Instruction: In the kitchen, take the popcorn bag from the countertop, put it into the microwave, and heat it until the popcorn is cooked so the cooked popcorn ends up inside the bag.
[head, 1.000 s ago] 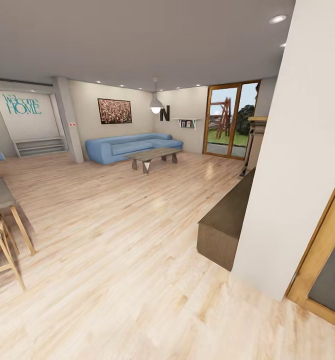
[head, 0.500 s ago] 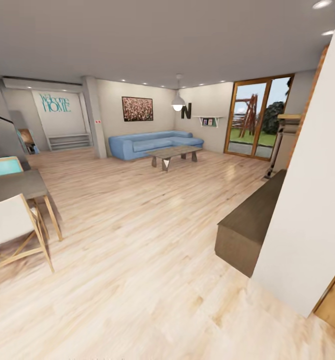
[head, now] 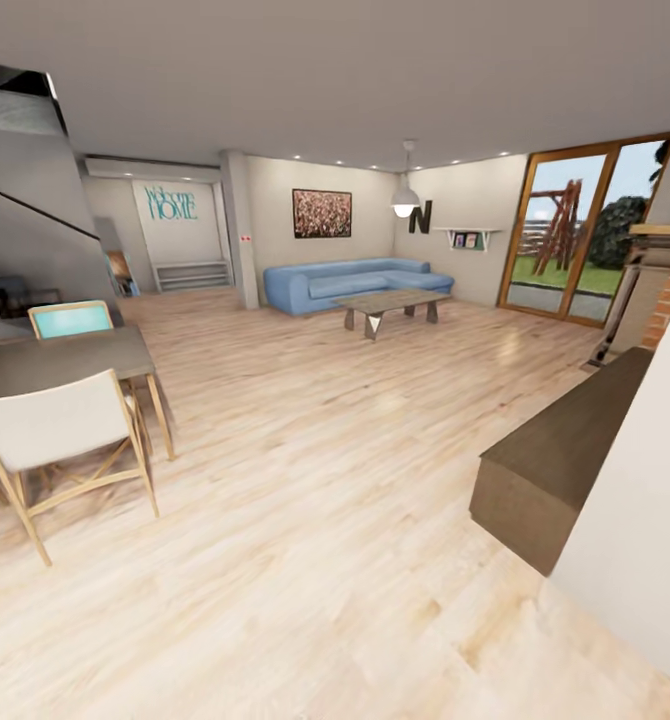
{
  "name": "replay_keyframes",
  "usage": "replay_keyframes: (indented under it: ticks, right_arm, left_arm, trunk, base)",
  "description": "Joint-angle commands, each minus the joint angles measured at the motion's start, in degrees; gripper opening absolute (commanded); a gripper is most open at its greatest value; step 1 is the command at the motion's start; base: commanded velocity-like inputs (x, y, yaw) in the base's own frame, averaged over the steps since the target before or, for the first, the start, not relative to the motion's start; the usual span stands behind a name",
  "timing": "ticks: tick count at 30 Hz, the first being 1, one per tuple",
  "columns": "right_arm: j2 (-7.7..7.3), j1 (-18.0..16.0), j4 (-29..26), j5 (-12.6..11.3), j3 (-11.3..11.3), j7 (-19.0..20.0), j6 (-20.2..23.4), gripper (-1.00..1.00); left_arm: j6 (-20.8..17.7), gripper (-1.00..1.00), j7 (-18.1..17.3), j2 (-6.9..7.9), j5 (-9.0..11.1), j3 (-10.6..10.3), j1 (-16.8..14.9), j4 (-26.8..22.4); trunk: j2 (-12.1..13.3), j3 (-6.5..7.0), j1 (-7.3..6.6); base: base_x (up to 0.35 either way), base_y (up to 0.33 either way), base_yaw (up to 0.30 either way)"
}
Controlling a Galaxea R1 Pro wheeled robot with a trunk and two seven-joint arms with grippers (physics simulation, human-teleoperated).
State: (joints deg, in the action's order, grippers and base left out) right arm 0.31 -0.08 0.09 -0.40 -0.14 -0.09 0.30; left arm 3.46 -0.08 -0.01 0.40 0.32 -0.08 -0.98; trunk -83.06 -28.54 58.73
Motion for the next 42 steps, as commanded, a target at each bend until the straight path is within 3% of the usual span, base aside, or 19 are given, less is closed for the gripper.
replay_keyframes:
  ticks: [1,14,42]
  right_arm:
    - [0.02,-0.01,0.0,-0.04,-0.02,-0.04,-0.03,1.0]
    - [0.05,-0.01,0.0,-0.04,-0.03,-0.61,-0.21,1.0]
    - [0.84,-0.01,0.0,0.13,-0.03,-0.7,-0.39,1.0]
  left_arm:
    - [0.14,1.0,-0.01,0.03,0.04,0.01,-0.01,0.0]
    - [0.05,1.0,-0.01,0.02,0.12,0.36,-0.01,0.01]
    - [0.05,1.0,0.36,0.1,0.13,0.38,-0.01,-0.07]
  trunk:
    - [-0.02,-0.09,0.0]
    - [-0.02,-0.69,0.0]
    - [11.21,3.13,-6.15]
  base:
    - [0.0,0.0,0.29]
    - [0.0,0.0,0.29]
    - [0.0,0.0,0.294]
